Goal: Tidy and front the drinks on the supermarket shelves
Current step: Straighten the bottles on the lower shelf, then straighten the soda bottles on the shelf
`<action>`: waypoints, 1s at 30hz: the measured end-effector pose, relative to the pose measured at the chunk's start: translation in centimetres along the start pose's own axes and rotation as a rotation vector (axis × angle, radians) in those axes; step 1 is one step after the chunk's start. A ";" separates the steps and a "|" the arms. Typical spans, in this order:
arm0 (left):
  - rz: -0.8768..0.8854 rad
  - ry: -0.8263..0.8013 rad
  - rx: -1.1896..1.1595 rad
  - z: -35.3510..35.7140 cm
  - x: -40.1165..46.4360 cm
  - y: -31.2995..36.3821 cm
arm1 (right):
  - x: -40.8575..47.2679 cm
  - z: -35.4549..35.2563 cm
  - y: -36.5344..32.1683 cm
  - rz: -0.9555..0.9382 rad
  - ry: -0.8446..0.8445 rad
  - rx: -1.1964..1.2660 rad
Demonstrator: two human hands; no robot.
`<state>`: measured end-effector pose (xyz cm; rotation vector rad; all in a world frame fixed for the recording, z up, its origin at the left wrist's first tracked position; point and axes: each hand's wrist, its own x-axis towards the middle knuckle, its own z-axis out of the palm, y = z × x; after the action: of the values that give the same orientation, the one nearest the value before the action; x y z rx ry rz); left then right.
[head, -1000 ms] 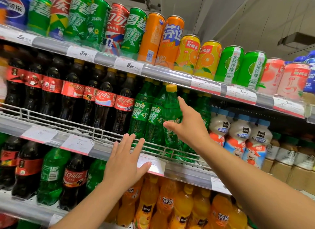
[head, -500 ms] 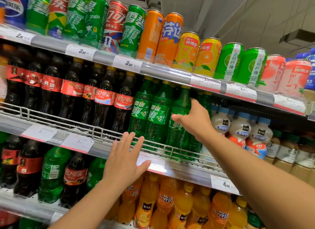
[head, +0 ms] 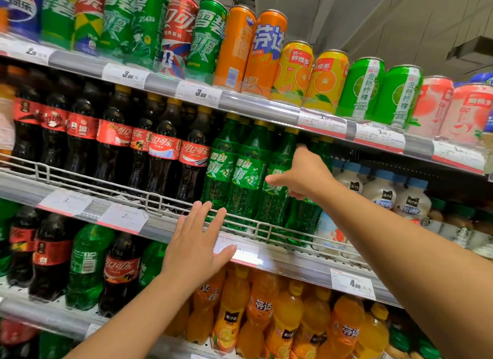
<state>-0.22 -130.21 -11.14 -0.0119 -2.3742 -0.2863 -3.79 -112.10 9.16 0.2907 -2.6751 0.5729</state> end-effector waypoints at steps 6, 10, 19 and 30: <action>-0.002 -0.005 0.009 0.1 0.0 -0.1 | 0.0 0.9 0.7 -0.039 0.045 0.077; -0.001 -0.013 -0.001 0.1 0.0 -0.1 | 0.1 1.5 1.1 -0.055 0.058 0.084; 0.004 -0.017 -0.007 -0.4 0.0 0.1 | -2.4 3.1 3.3 -0.282 0.184 0.070; -0.061 -0.071 0.051 0.5 -0.8 0.7 | -13.2 9.3 17.4 -0.419 0.150 -0.218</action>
<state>0.07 -129.38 -11.88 0.0754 -2.4552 -0.2583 0.30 -98.92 -10.21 0.6920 -2.4032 0.1654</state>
